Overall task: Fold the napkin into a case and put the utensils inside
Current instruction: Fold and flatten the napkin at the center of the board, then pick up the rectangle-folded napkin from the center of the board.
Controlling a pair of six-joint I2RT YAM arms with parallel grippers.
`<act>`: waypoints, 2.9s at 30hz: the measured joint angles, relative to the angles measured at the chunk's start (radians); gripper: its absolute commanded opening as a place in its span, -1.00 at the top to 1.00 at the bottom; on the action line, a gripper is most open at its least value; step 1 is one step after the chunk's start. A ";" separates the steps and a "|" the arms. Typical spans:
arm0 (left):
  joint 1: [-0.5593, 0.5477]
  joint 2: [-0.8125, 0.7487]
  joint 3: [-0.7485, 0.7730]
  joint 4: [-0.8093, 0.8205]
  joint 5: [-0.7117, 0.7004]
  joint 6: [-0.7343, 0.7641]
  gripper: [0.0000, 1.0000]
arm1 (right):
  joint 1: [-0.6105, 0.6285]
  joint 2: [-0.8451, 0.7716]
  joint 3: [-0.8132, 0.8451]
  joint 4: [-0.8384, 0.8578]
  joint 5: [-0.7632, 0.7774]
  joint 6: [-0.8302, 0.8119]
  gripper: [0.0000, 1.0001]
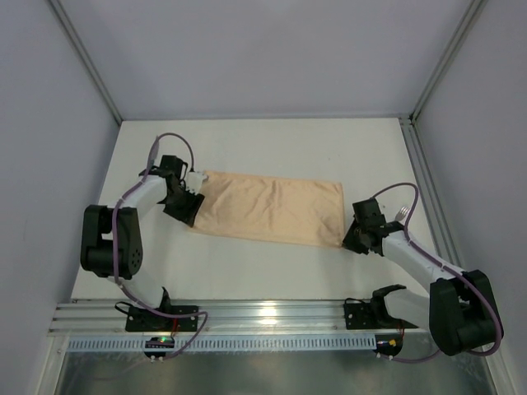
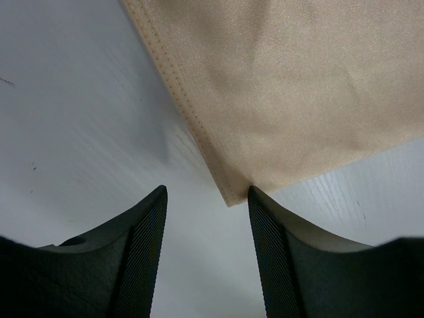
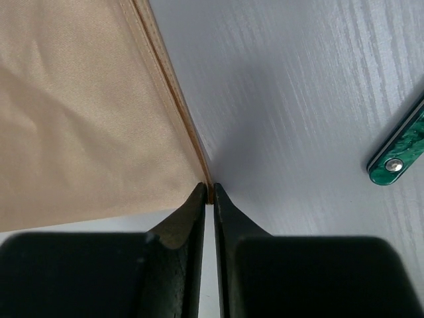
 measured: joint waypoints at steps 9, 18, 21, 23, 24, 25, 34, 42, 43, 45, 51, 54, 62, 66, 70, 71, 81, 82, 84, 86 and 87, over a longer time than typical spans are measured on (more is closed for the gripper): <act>0.000 -0.048 0.023 -0.028 0.030 -0.003 -0.08 | 0.000 -0.079 0.000 -0.090 0.038 0.018 0.22; 0.000 -0.117 0.084 -0.071 0.048 -0.013 0.28 | 0.034 -0.165 0.213 -0.264 0.125 -0.024 0.31; 0.000 -0.117 0.087 -0.066 0.048 -0.015 0.36 | 0.088 -0.143 0.238 -0.234 0.123 -0.032 0.81; -0.002 -0.106 0.085 -0.061 0.048 -0.017 0.41 | 0.118 -0.094 0.238 -0.203 0.108 -0.028 0.93; -0.005 -0.097 0.084 -0.058 0.047 -0.018 0.46 | 0.126 -0.070 0.234 -0.185 0.093 -0.024 0.93; -0.011 -0.083 0.084 -0.054 0.047 -0.020 0.46 | 0.132 -0.043 0.225 -0.156 0.077 -0.024 0.93; -0.107 0.015 0.036 0.010 -0.002 -0.038 0.56 | 0.135 0.071 0.107 -0.017 0.024 0.001 0.92; -0.111 0.029 -0.058 0.082 -0.116 -0.029 0.58 | 0.125 0.108 0.060 0.042 0.027 0.027 0.92; -0.112 0.025 -0.063 0.088 -0.119 -0.029 0.58 | 0.121 0.105 0.055 0.051 0.026 0.030 0.93; -0.114 0.017 -0.073 0.099 -0.123 -0.029 0.59 | 0.112 0.097 0.044 0.066 0.019 0.034 0.92; -0.114 0.008 -0.078 0.102 -0.117 -0.028 0.56 | 0.089 0.084 0.038 0.070 0.013 0.031 0.93; -0.110 -0.007 -0.084 0.087 -0.100 -0.024 0.49 | 0.084 0.066 0.058 0.004 0.026 0.008 0.92; -0.103 -0.085 -0.047 -0.014 -0.021 -0.024 0.39 | 0.078 -0.072 0.156 -0.129 0.075 -0.010 0.10; -0.089 -0.103 -0.042 -0.031 -0.016 -0.024 0.36 | 0.037 -0.090 0.104 -0.129 0.076 0.011 -0.08; -0.079 -0.103 -0.046 -0.035 -0.024 -0.024 0.33 | -0.053 -0.085 -0.002 -0.095 0.030 0.038 -0.08; -0.079 -0.103 -0.051 -0.033 -0.026 -0.024 0.32 | -0.068 -0.079 -0.019 -0.082 0.017 0.048 -0.08; -0.079 -0.090 -0.084 -0.016 -0.029 -0.025 0.32 | -0.081 -0.038 -0.073 0.159 -0.146 0.111 0.12; -0.079 -0.089 -0.084 -0.013 -0.030 -0.025 0.32 | -0.081 -0.038 -0.078 0.172 -0.156 0.116 0.14; -0.079 -0.086 -0.084 -0.011 -0.031 -0.026 0.32 | -0.082 -0.038 -0.087 0.194 -0.168 0.125 0.19; -0.079 -0.086 -0.084 -0.011 -0.031 -0.025 0.31 | -0.082 -0.037 -0.093 0.208 -0.175 0.129 0.26; -0.079 -0.086 -0.084 -0.011 -0.031 -0.025 0.32 | -0.082 -0.037 -0.095 0.211 -0.177 0.130 0.35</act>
